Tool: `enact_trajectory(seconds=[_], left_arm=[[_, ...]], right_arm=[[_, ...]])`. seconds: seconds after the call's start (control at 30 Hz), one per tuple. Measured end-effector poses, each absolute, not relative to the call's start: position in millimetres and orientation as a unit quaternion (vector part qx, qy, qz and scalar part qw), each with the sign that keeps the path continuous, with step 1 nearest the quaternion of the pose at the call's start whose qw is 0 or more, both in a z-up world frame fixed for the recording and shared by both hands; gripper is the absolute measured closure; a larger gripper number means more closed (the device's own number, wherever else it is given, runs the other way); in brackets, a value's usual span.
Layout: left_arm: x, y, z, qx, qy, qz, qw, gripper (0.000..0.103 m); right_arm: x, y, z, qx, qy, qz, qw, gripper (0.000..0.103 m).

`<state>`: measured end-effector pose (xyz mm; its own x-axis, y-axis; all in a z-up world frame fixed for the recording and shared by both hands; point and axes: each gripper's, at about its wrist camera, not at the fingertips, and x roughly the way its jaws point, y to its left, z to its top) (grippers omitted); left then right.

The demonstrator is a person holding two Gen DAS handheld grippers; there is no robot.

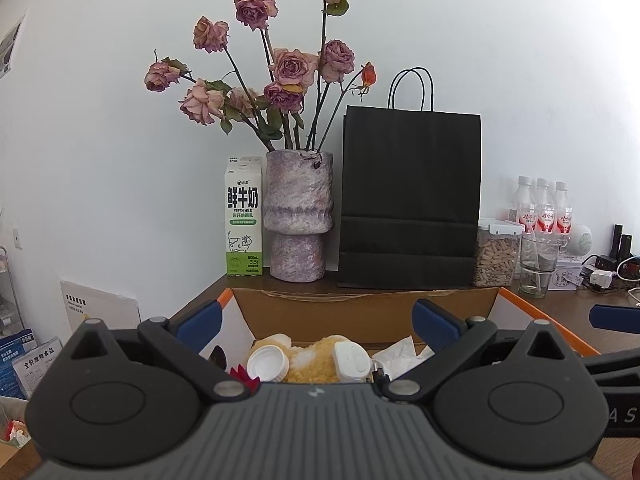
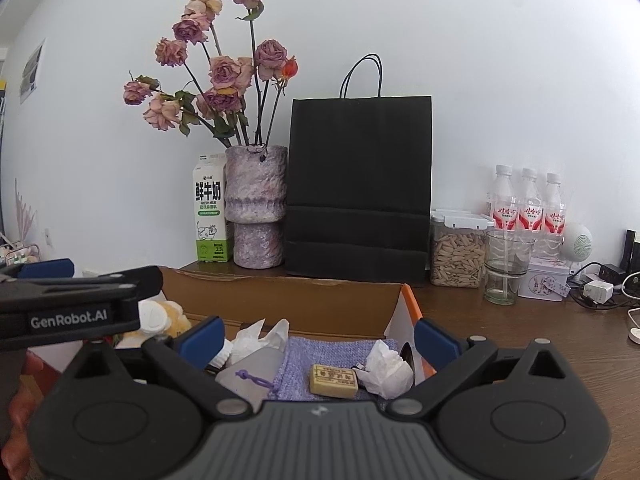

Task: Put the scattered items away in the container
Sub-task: 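Withdraw both tools from the box toward the remaining items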

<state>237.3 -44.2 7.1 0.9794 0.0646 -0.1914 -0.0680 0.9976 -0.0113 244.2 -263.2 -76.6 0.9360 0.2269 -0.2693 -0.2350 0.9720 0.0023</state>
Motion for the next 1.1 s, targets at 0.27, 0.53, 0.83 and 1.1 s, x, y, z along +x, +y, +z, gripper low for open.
enact_trajectory(seconds=[0.27,0.53,0.83,1.1], left_arm=[[222.6,-33.5,1.8,-0.013,0.091,0.051,0.994,0.0],[205.3,-21.9,-3.2,-0.009,0.107,0.065,0.992,0.0],[180.9,-11.6,-12.6,-0.009,0.138,0.07,0.988,0.0],[164.1,5.6,-20.8,-0.025,0.171,0.094,0.98,0.0]], right_arm=[[228.6,-265.8,-80.7,-0.025,0.134,0.111,0.985,0.001],[200.7,-263.5,-90.2,-0.049,0.139,0.105,0.983,0.001],[168.9,-263.4,-99.3,-0.049,0.154,0.109,0.981,0.001],[159.8,-259.4,-104.2,-0.046,0.182,0.124,0.974,0.001]])
